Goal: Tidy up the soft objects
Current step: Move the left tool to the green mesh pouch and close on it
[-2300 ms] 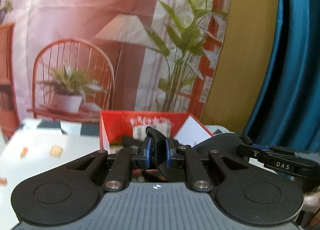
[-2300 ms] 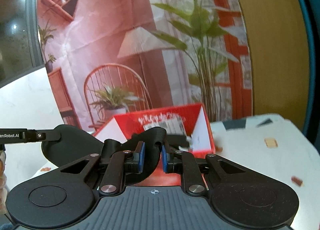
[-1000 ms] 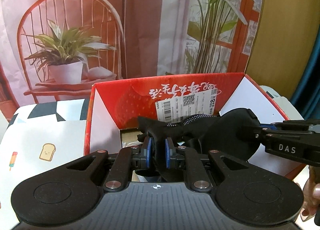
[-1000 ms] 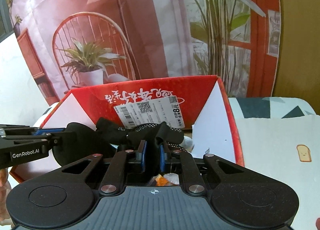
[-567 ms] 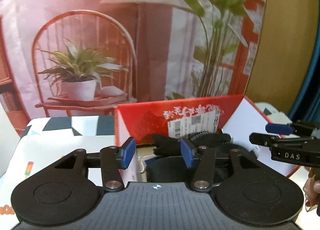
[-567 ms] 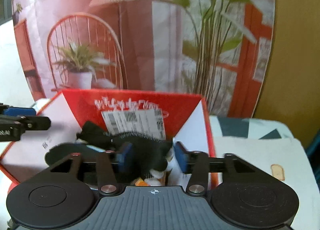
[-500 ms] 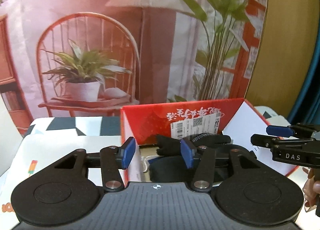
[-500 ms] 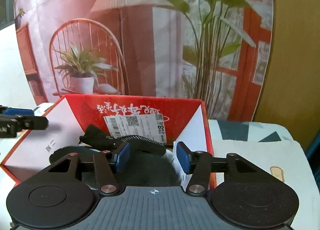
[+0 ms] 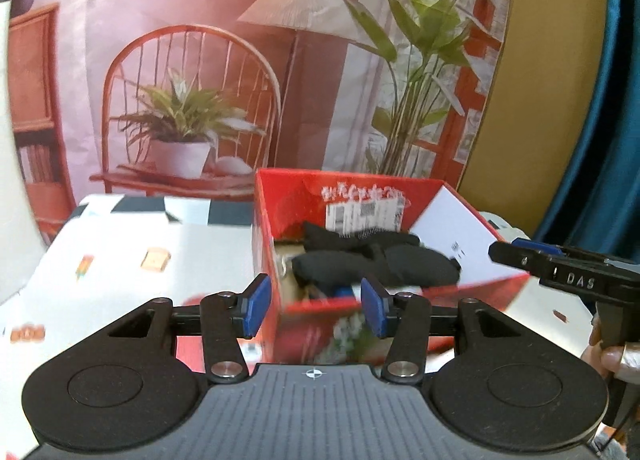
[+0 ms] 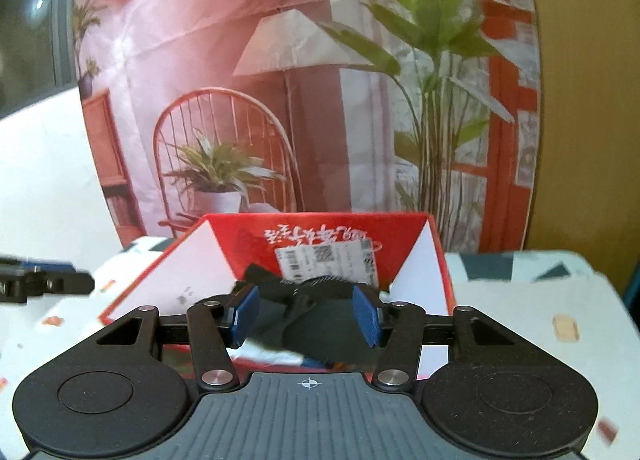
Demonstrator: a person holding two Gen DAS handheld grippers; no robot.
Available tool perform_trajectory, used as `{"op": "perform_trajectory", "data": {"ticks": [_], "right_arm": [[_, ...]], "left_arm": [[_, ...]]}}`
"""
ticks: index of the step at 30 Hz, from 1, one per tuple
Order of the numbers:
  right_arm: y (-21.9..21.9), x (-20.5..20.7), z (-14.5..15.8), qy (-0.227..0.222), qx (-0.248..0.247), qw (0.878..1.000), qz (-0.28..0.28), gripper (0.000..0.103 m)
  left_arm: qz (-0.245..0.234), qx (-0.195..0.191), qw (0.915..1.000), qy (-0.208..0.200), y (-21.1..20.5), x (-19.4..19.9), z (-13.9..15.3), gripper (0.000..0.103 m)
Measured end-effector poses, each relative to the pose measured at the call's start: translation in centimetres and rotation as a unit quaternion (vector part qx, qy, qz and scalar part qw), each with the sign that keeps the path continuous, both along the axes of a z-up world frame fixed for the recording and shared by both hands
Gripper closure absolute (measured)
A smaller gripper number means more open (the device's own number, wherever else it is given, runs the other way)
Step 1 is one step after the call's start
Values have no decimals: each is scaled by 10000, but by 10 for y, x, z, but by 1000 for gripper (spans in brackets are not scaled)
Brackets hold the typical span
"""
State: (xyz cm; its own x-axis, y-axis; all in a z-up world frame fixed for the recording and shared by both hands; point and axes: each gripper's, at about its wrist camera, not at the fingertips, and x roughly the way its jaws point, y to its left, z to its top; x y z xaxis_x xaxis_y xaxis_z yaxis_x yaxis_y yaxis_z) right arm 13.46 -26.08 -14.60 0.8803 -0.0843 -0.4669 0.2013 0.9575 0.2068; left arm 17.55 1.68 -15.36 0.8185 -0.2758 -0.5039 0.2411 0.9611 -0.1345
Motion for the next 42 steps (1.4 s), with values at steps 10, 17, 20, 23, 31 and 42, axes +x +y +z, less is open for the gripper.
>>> {"op": "perform_trajectory", "data": {"ticks": [10, 17, 20, 23, 31, 42], "right_arm": [[39, -65, -32, -29, 310, 9995, -88, 54], [64, -86, -66, 478, 115, 9987, 121, 54], [75, -86, -77, 641, 62, 9972, 366, 54], [83, -81, -82, 692, -25, 9958, 592, 54], [101, -72, -92, 853, -220, 9910, 1008, 54], [124, -69, -97, 854, -639, 9824, 1534, 54]], "left_arm": [[219, -332, 9980, 484, 10, -54, -50, 65], [134, -214, 9974, 673, 5, -62, -72, 65], [126, -382, 9958, 822, 7, -59, -82, 65], [131, -530, 9940, 949, 9, -56, -91, 65], [47, -849, 9918, 959, 9, -53, -103, 65], [-237, -1114, 9876, 1083, -5, -46, -109, 65]]}}
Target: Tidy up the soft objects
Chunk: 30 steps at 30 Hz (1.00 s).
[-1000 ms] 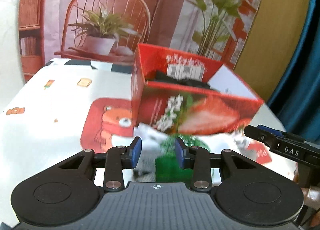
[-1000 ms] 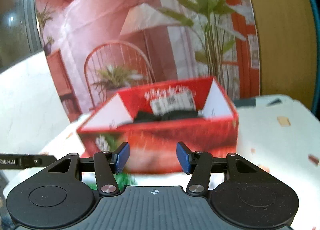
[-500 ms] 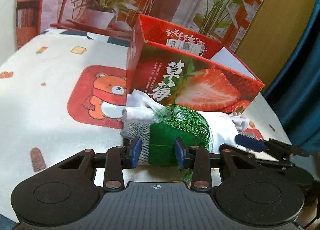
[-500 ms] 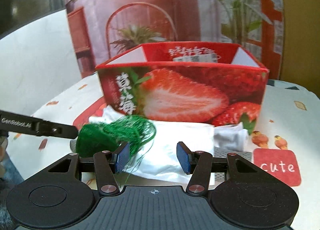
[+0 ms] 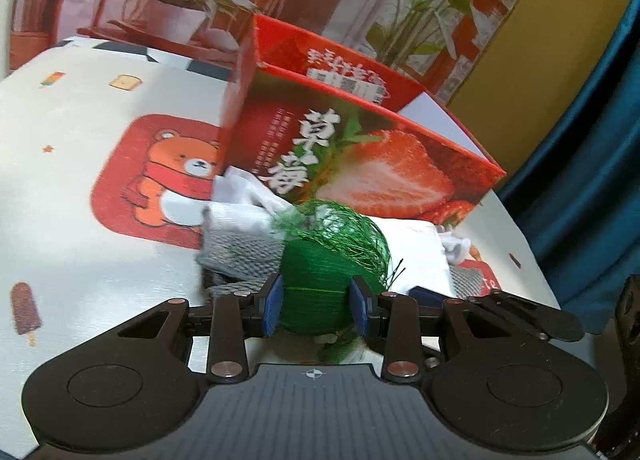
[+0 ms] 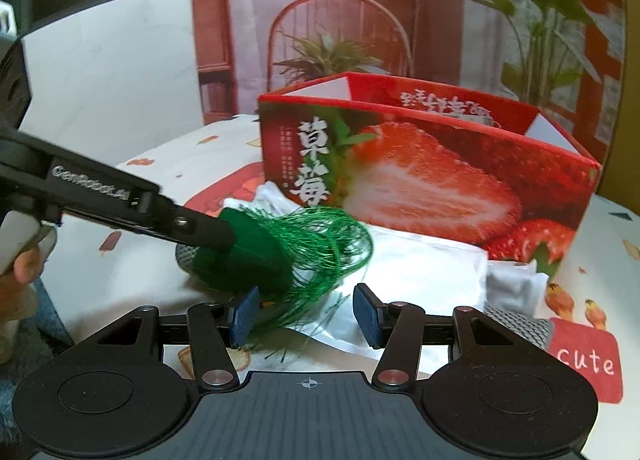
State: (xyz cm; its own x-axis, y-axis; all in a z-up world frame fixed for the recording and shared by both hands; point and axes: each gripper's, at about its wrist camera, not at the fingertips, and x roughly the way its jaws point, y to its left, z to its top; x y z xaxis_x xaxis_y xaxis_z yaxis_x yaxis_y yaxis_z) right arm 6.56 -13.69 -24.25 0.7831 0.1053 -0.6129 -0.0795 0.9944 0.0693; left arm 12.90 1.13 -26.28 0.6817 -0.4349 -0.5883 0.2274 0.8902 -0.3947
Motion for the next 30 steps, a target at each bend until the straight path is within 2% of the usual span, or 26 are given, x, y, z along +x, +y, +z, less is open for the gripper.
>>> {"op": "perform_trajectory", "data": {"ticks": [2, 8, 13, 16, 23, 30], "right_arm": [[0, 0, 0, 16, 71, 10000, 57, 54], [1, -1, -2, 31, 112, 9999, 66, 54], [3, 0, -4, 24, 92, 9999, 84, 54], [4, 1, -6, 25, 47, 9999, 110, 54], [7, 3, -12, 67, -25, 9998, 159, 52], [14, 5, -12, 112, -143, 9995, 273, 50]], "left_arm": [[-53, 111, 9999, -27, -4, 2, 1, 65], [-203, 67, 9997, 112, -7, 13, 4, 64], [-559, -39, 9982, 203, -19, 13, 0, 64], [-577, 101, 9982, 154, -25, 11, -3, 64], [-451, -198, 9983, 305, -14, 14, -12, 64], [-598, -51, 9982, 5, -18, 4, -10, 64]]}}
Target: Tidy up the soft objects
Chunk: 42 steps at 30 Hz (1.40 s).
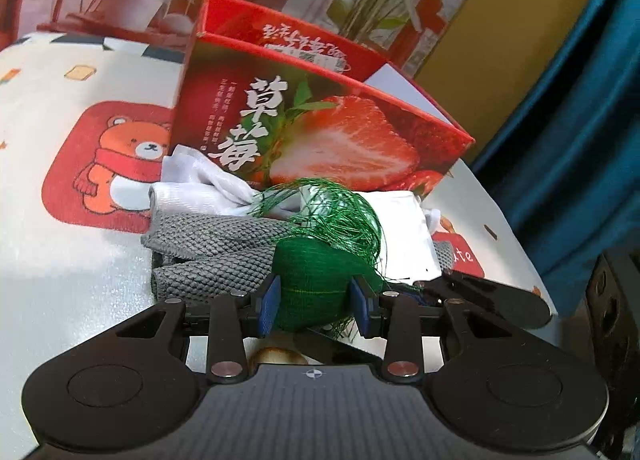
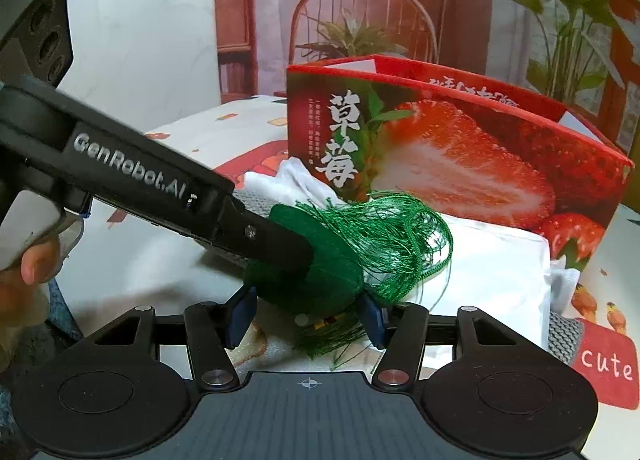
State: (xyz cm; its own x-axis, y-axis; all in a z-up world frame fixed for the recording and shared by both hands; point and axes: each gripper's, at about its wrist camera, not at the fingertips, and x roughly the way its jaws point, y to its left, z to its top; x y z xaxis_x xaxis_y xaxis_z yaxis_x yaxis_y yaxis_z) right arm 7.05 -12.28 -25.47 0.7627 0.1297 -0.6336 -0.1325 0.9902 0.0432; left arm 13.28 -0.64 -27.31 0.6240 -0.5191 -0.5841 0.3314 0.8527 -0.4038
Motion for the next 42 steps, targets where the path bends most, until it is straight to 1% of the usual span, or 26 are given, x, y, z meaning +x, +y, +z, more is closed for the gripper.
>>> {"op": "perform_trajectory", "data": {"ticks": [10, 21, 30, 35, 38, 42], "right_arm": [[1, -4, 3, -89, -3, 9999, 97, 52], [4, -4, 1, -114, -98, 9998, 156, 52], [4, -5, 3, -154, -117, 9997, 155, 52], [4, -8, 11, -308, -186, 9992, 157, 52], [5, -8, 24, -531, -332, 9979, 169, 52], [3, -3, 52, -932, -476, 9943, 205, 52]], "left_arm": [[17, -282, 9996, 81, 11, -1, -4, 64], [23, -306, 9994, 141, 11, 2, -9, 64], [56, -313, 9995, 75, 13, -1, -4, 64], [35, -198, 9997, -118, 11, -3, 15, 64], [82, -328, 9991, -247, 15, -1, 36, 64], [194, -492, 9972, -527, 19, 5, 70, 64]]}}
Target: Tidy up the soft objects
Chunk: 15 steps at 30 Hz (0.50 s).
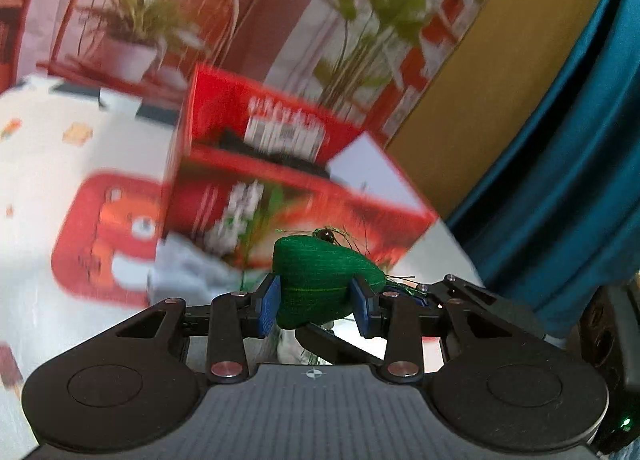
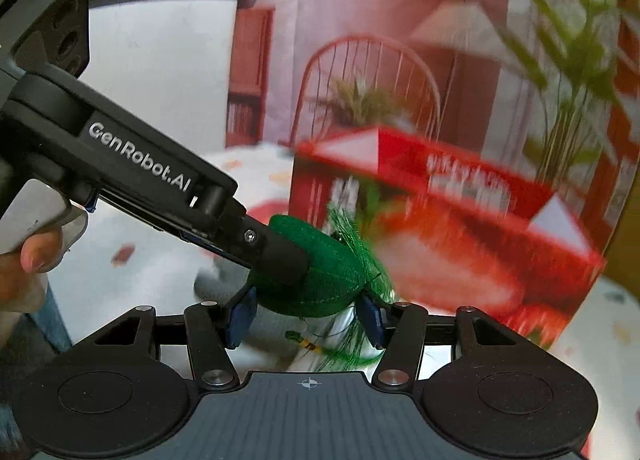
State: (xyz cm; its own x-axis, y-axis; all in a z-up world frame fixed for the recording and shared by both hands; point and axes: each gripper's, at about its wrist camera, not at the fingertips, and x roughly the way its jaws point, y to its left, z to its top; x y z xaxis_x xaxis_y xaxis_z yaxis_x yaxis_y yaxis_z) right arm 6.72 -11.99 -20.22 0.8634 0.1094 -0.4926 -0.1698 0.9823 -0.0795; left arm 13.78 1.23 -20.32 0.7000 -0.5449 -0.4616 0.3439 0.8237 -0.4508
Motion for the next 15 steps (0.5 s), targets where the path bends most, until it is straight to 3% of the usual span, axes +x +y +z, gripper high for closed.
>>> {"op": "perform_trajectory", "data": {"ticks": [7, 15], "right_arm": [[-15, 29, 61, -636, -312, 9974, 91, 52], [-44, 75, 125, -1241, -589, 9904, 176, 52]], "left_arm": [[65, -47, 9982, -602, -9, 25, 67, 64], [291, 18, 9885, -1486, -24, 40, 128, 64]]}}
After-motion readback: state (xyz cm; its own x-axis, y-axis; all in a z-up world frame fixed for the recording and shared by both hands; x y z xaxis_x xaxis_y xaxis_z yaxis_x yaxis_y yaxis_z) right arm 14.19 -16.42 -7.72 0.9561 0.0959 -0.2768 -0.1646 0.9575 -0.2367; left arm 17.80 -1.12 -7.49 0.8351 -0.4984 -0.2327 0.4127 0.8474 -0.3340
